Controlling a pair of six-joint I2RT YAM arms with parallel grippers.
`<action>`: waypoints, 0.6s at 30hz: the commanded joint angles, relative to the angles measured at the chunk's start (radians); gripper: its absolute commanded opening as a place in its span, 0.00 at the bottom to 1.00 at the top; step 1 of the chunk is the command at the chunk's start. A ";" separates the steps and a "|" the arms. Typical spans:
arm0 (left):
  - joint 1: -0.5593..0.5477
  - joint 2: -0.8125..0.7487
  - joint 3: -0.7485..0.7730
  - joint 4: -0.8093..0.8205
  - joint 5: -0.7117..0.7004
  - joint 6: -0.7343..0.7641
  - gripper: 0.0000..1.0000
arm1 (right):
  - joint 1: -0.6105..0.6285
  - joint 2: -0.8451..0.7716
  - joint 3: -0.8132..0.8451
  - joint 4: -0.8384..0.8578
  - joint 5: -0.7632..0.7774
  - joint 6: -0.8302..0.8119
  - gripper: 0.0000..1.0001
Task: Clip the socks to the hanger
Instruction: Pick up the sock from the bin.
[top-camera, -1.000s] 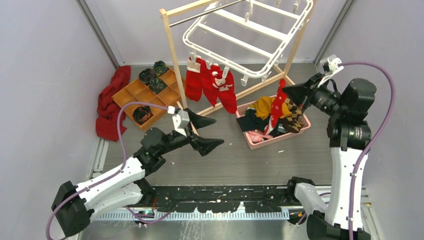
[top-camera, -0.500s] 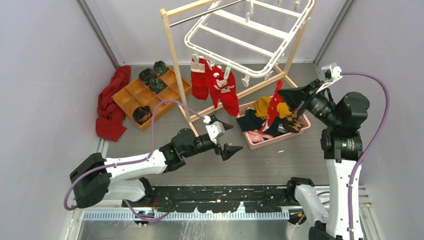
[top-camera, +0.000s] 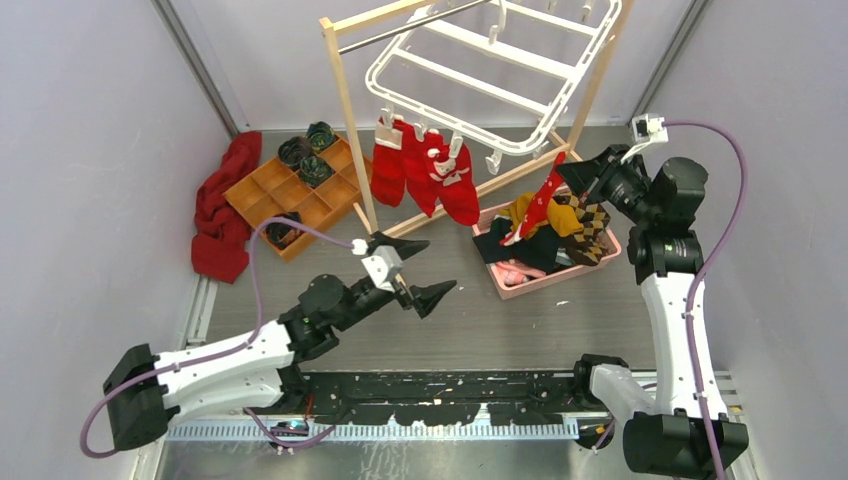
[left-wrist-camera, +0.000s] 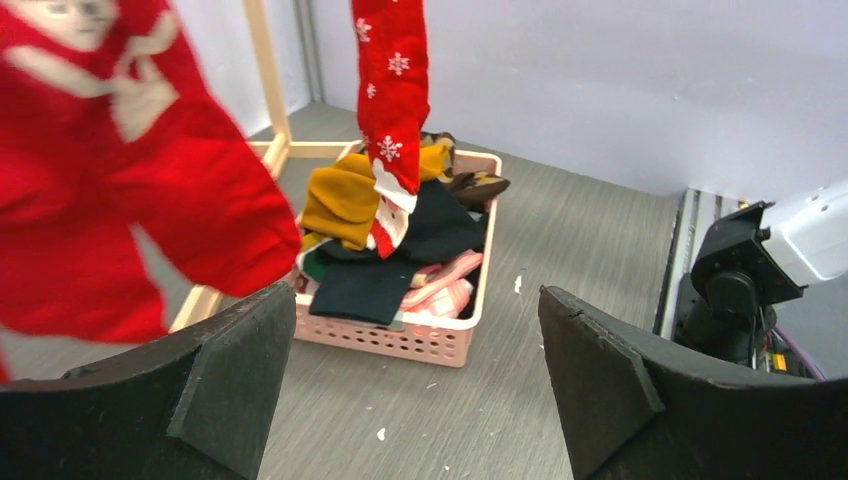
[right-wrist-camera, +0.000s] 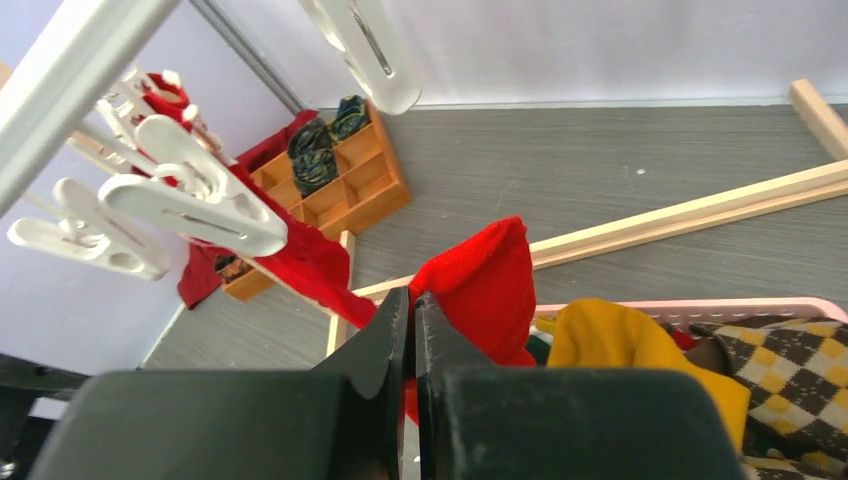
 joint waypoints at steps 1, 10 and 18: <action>-0.001 -0.116 -0.061 -0.053 -0.118 -0.013 0.91 | -0.009 -0.006 0.022 -0.020 0.066 -0.103 0.02; 0.000 -0.167 -0.069 -0.115 -0.150 0.010 0.92 | -0.060 0.094 -0.138 -0.256 0.191 -0.531 0.02; 0.001 -0.211 -0.083 -0.183 -0.194 0.003 0.91 | -0.069 0.162 -0.130 -0.258 0.175 -0.577 0.05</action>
